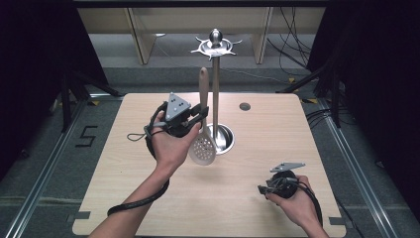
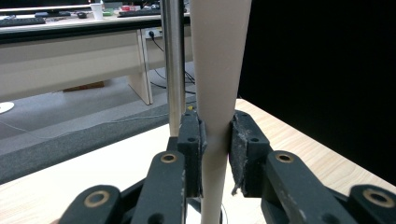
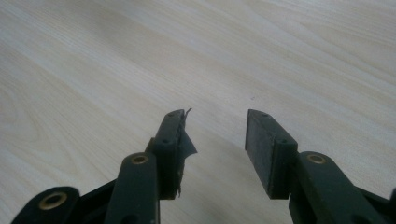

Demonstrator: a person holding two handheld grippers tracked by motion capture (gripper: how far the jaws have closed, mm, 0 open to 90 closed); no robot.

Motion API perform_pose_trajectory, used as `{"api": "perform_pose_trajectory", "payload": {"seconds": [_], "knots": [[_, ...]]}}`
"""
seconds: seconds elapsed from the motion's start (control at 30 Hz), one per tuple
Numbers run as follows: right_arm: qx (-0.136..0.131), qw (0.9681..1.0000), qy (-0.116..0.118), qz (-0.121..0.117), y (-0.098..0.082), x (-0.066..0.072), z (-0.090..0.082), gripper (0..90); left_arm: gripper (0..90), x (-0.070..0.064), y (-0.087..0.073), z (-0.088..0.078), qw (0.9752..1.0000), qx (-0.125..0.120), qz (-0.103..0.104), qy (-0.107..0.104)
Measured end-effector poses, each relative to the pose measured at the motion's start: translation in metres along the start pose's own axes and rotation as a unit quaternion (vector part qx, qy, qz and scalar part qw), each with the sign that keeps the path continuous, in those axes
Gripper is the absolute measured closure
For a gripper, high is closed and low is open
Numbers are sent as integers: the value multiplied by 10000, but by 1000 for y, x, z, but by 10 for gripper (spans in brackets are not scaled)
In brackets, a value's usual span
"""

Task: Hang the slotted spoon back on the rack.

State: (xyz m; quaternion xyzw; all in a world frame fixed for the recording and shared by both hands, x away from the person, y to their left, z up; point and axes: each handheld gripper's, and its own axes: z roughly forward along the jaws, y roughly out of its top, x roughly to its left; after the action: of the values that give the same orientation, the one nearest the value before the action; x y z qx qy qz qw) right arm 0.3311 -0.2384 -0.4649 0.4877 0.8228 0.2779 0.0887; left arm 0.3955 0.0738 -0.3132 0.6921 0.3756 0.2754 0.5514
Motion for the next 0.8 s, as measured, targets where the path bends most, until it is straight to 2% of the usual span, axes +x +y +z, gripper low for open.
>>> {"api": "perform_pose_trajectory", "payload": {"seconds": [0.13, 0.8], "knots": [[-112, 9999, 34, 34, 0, 0, 1, 582, 748, -1, 2, 0, 10000, 5, 12, 28], [-110, 9999, 34, -4, -1, 0, 1, 583, 748, -3, 9, 4, 9998, 12, -21, 200]]}}
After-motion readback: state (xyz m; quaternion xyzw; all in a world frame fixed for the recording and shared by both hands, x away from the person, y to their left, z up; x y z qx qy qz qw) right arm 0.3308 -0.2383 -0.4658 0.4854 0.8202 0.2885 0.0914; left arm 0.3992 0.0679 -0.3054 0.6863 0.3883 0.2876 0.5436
